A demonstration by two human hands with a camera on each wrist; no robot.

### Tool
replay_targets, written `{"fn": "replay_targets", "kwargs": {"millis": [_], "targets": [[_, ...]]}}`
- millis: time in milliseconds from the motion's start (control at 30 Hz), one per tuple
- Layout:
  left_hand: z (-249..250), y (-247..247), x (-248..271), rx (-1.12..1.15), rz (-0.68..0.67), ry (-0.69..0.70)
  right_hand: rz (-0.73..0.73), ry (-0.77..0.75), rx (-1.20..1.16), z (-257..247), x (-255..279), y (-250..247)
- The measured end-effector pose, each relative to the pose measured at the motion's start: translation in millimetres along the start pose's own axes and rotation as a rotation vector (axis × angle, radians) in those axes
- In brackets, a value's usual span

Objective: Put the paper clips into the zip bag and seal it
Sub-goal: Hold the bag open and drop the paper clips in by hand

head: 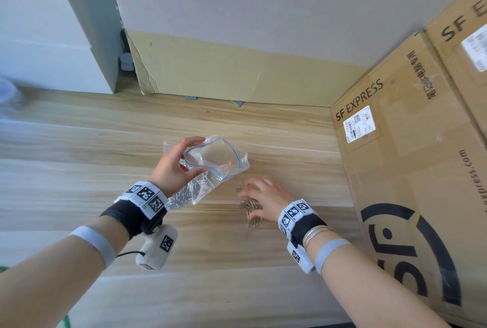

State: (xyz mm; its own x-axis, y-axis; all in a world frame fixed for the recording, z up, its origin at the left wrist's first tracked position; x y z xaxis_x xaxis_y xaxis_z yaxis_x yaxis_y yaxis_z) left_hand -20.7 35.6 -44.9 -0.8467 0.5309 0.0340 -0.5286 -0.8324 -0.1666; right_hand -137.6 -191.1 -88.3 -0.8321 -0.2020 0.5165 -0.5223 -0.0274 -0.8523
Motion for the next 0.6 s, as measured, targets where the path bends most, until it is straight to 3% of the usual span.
{"fn": "replay_targets", "kwargs": {"millis": [100, 200, 400, 600], "targets": [[0, 1, -1, 0.001, -0.006, -0.004, -0.056, 0.12, 0.034, 0, 4, 6], [-1, 2, -1, 0.001, -0.007, -0.016, -0.083, 0.116, 0.005, -6, -4, 15], [-2, 3, -2, 0.004, -0.002, -0.017, 0.064, 0.057, -0.307, -8, -7, 20], [-2, 3, -1, 0.001, 0.003, -0.021, 0.046, 0.039, -0.319, -13, -7, 15]]}}
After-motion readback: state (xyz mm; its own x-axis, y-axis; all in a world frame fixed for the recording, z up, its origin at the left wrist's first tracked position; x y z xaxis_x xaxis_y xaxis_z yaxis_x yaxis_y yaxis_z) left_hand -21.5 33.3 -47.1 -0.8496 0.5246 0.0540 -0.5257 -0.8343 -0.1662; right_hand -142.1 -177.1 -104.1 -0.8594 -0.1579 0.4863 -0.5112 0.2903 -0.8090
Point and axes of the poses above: each hand's wrist, its own x-axis away from the middle knuckle, its own y-axis out of the palm, z = x × y, the point moved 2 cm from there along -x, towards the middle knuckle, and after that the axes turned 11 degrees about x, right-handed, at the moved point
